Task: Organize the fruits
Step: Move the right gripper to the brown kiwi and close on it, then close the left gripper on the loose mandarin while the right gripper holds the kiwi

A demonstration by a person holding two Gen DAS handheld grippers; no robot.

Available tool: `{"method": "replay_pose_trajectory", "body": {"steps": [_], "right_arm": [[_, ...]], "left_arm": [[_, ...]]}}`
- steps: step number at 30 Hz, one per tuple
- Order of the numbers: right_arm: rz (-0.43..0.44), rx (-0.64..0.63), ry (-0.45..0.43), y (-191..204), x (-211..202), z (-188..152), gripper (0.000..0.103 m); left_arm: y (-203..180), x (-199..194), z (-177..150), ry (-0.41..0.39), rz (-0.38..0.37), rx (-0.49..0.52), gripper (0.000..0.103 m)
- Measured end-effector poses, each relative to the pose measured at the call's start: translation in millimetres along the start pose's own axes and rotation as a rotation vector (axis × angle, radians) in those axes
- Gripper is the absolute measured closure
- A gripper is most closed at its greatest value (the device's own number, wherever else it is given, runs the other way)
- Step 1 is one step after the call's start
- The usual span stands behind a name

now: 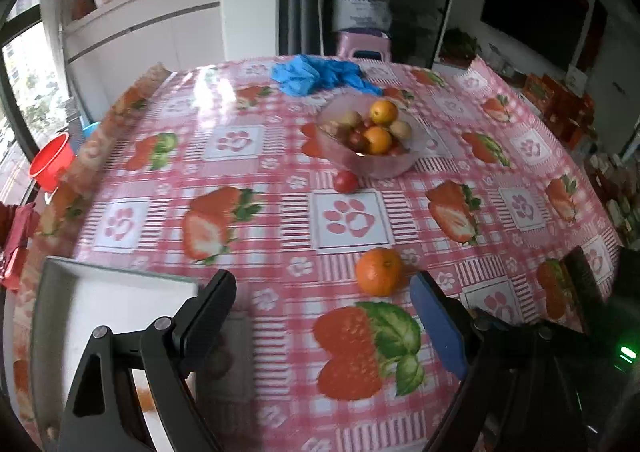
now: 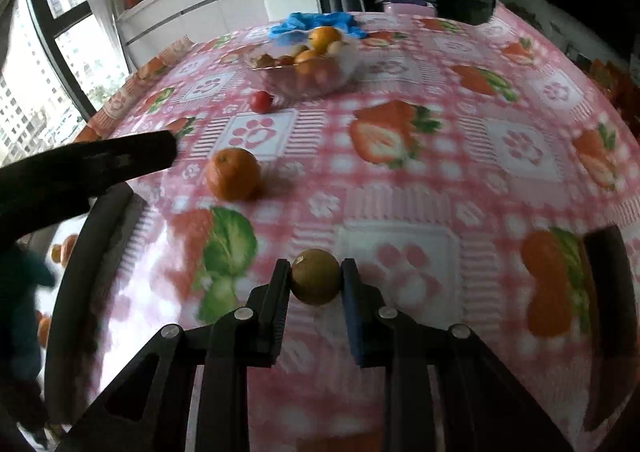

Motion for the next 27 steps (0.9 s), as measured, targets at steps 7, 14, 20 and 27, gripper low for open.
{"method": "replay_pose_trajectory", "body": {"steps": [7,14,20,27], "right_arm": [[-0.005,0.042,-0.012,-24.1,-23.9,-23.3,0.075],[-0.029,0.050,-0.022,-34.8,-35.0,-33.5,0.075],[-0.063,0.032,-0.024,-40.7,-39.7,-41.6,0.075],[-0.068,-0.001,-0.054,-36.6,-48.3,-56.9,0.075]], "left_arm": [[-21.1,34.0,-2.7,0.010,0.009,0.038,0.013],[-31.6,57.9,-3.2,0.021,0.041,0.043,0.017],[-32.0,63.5,-15.3,0.057,0.025,0.033,0.062],[-31.8,14.4,-78.1,0.043,0.025,0.046,0.062]]}}
Point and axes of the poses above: each gripper's, at about its wrist camera, not at the fingertips, and x roughly the way its jaws point, y to its left, z to its top, the point moved 10 cm from there along x, roughly the way its jaws point
